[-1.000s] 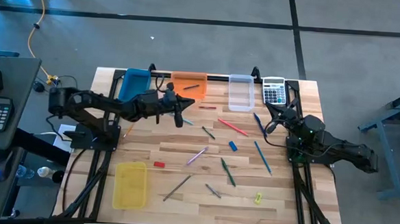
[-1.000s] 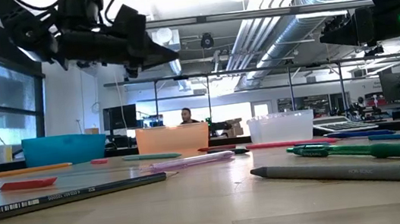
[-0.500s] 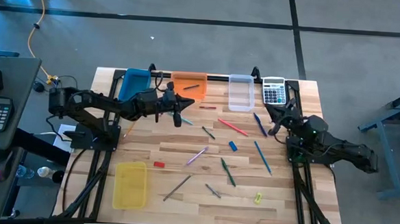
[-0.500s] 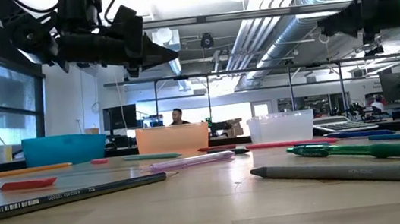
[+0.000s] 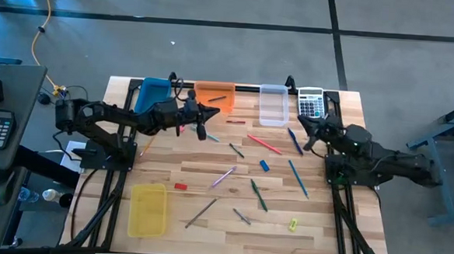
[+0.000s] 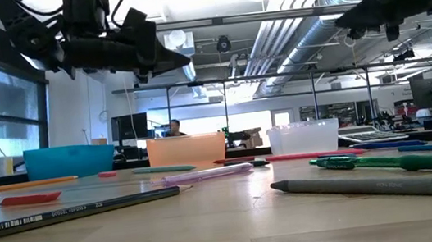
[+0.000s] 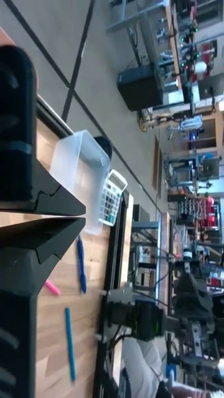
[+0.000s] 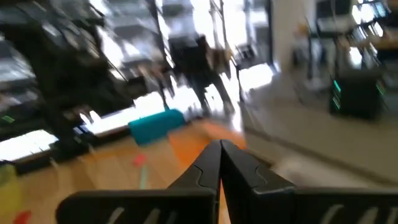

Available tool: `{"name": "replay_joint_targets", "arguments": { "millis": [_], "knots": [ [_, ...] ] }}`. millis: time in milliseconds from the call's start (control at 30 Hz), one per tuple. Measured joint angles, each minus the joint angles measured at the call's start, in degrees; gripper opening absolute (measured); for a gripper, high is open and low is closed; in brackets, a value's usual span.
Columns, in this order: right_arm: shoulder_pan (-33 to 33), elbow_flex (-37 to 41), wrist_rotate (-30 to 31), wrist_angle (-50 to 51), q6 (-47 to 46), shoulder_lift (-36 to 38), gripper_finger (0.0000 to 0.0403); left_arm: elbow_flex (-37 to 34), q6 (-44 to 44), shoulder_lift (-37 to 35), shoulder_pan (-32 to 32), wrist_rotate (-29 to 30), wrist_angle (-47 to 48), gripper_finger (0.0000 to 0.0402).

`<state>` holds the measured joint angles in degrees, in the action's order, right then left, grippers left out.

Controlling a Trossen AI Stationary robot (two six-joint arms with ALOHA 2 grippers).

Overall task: Sort crayons/erasers/pens/pencils in bins
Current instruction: Put the blue pen into the transparent bin

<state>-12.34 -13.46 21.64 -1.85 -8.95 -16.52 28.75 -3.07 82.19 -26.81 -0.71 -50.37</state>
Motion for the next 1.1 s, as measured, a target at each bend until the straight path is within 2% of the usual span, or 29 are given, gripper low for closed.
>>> {"name": "replay_joint_targets", "arguments": {
  "millis": [200, 500, 700, 867, 1100],
  "knots": [
    [0.8, -8.9, 4.8, 12.9, -8.3, -13.2, 0.0, 0.0, 1.0, 0.0, -1.7, -0.2, 0.5, 0.0007],
    [0.7, -21.9, 3.7, 35.5, -23.1, -27.6, 0.0, 0.0, 0.9, 0.0, -2.5, -0.1, 2.0, 0.0007],
    [0.3, -26.0, 3.0, 47.4, -33.3, -33.5, 0.0003, 0.0, -0.1, 0.0, -2.5, -0.2, 2.7, 0.0007],
    [-2.2, -26.2, -2.0, 49.5, -38.8, -37.7, 0.0047, 0.0, -0.1, 0.0, -2.4, -0.2, 2.8, 0.0007],
    [-8.1, -26.1, -6.4, 49.9, -39.0, -43.8, 0.0134, 0.0, -0.1, 0.0, -2.4, -0.2, 2.8, 0.0007]
  ]
}}
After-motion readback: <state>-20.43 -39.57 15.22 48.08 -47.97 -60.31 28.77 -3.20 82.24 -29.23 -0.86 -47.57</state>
